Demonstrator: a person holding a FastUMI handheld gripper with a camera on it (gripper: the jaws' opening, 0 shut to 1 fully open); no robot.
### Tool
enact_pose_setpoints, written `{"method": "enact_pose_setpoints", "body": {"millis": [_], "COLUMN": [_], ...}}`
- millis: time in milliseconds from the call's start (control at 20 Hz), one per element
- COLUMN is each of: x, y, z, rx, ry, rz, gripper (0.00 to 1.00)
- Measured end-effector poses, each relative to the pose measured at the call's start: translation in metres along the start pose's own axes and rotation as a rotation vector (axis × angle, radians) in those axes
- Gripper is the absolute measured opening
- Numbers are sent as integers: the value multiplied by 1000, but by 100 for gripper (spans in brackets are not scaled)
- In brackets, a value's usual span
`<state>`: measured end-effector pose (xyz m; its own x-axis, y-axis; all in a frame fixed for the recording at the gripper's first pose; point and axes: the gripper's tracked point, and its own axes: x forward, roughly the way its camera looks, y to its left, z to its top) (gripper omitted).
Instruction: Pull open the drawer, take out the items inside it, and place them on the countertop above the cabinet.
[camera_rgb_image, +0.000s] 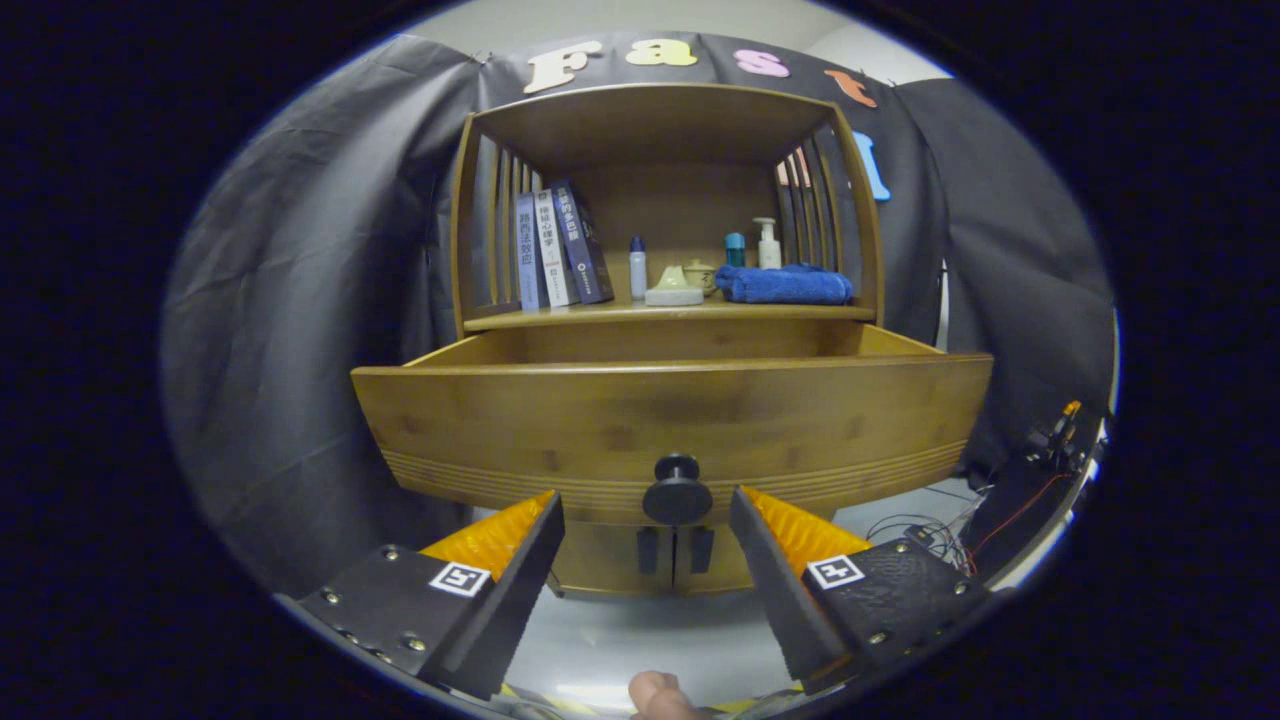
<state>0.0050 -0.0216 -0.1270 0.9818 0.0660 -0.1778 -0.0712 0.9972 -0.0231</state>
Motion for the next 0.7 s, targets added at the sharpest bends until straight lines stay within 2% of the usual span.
{"method": "enact_pose_setpoints", "body": {"millis": [250,400,700], "x": [35,47,57], "y": [-6,-13,-11], "z": [-1,2,2], "rx": [38,74,6], "ry": [17,-1,-113], "rz": [-19,-60,-52], "gripper": [99,99,98]}}
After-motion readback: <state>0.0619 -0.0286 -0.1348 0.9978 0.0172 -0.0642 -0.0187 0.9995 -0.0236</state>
